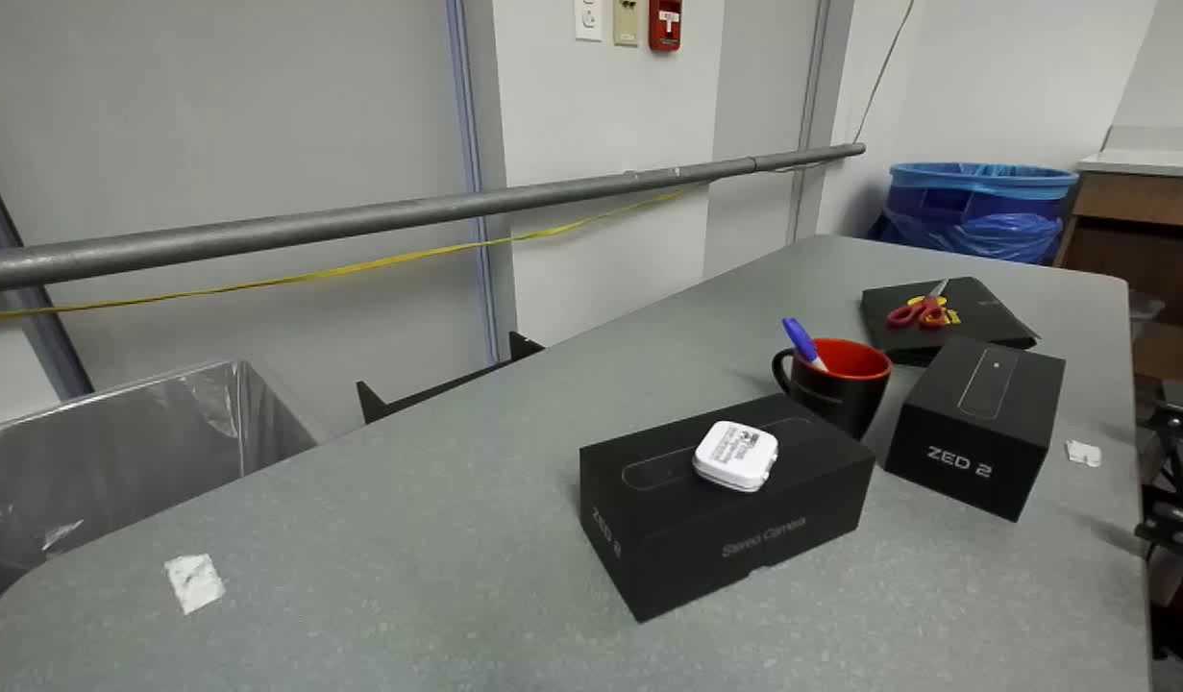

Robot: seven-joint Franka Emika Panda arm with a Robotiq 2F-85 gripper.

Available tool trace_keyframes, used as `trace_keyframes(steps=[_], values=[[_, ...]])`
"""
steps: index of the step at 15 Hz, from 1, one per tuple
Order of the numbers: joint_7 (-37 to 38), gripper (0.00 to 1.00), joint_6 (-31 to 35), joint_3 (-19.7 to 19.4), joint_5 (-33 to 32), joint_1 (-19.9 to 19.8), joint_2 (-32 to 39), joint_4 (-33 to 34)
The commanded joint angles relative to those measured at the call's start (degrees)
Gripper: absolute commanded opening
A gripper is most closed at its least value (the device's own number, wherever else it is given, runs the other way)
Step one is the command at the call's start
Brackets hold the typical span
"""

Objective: Remove the blue sharpie from the mug and put it on the table

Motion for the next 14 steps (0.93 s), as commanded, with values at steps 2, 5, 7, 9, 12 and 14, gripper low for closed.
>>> trace_keyframes(steps=[2,5,7,9,12,14], values=[[0.53,1.00,-0.18,-1.04,-0.44,1.38,0.35,0.17],[0.53,1.00,-0.18,-1.04,-0.44,1.38,0.36,0.17],[0.53,1.00,-0.18,-1.04,-0.44,1.38,0.36,0.17],[0.53,1.00,-0.18,-1.04,-0.44,1.38,0.36,0.17],[0.40,1.00,3.82,-1.14,-3.61,0.68,1.49,-2.13],[-1.79,1.00,8.08,-2.24,-5.38,0.91,2.40,-4.86]])
